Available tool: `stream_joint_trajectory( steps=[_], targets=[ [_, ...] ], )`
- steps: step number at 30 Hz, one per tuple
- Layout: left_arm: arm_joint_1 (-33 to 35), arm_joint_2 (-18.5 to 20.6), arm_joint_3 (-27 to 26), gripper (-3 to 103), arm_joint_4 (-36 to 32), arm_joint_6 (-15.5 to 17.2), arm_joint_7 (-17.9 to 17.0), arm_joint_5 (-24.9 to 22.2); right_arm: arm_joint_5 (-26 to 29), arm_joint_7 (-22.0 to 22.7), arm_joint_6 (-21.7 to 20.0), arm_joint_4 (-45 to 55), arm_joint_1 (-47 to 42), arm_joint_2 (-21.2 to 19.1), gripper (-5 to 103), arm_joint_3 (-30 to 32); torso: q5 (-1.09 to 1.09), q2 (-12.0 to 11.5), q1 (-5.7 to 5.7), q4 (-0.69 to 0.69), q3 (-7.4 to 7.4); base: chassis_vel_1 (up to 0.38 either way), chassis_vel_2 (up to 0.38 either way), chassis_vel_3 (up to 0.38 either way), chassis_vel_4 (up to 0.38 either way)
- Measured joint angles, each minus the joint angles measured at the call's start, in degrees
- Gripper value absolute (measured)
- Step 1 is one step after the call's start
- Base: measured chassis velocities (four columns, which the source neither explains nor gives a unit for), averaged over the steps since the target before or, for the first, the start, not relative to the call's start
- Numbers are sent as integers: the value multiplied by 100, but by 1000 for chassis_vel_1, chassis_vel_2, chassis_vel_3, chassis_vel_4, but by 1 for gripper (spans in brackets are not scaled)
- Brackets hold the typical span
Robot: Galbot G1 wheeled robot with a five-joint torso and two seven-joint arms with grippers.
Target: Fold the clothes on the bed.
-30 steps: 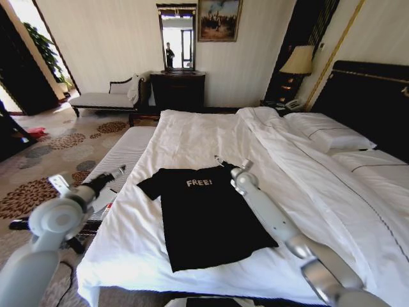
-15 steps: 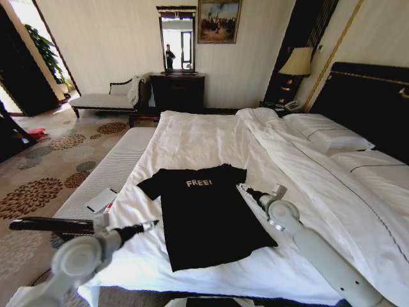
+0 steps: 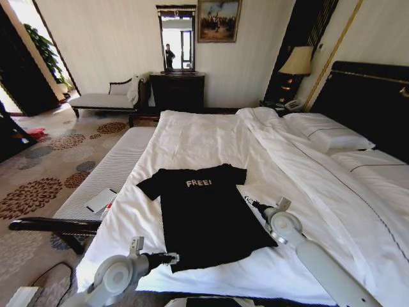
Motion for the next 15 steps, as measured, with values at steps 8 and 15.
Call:
stream_joint_trajectory(
  steps=[8,15],
  targets=[
    [-102,-34,61,81,109,-177,228,158,-15,34,-3,-24,66,29,100,-69,-1,0,0,-1,0,0,0,0,0],
    [-39,119,2,48,28,-269,442,338,-102,34,-5,-63,109,74,100,-119,-1,0,0,-1,0,0,0,0,0]
  ],
)
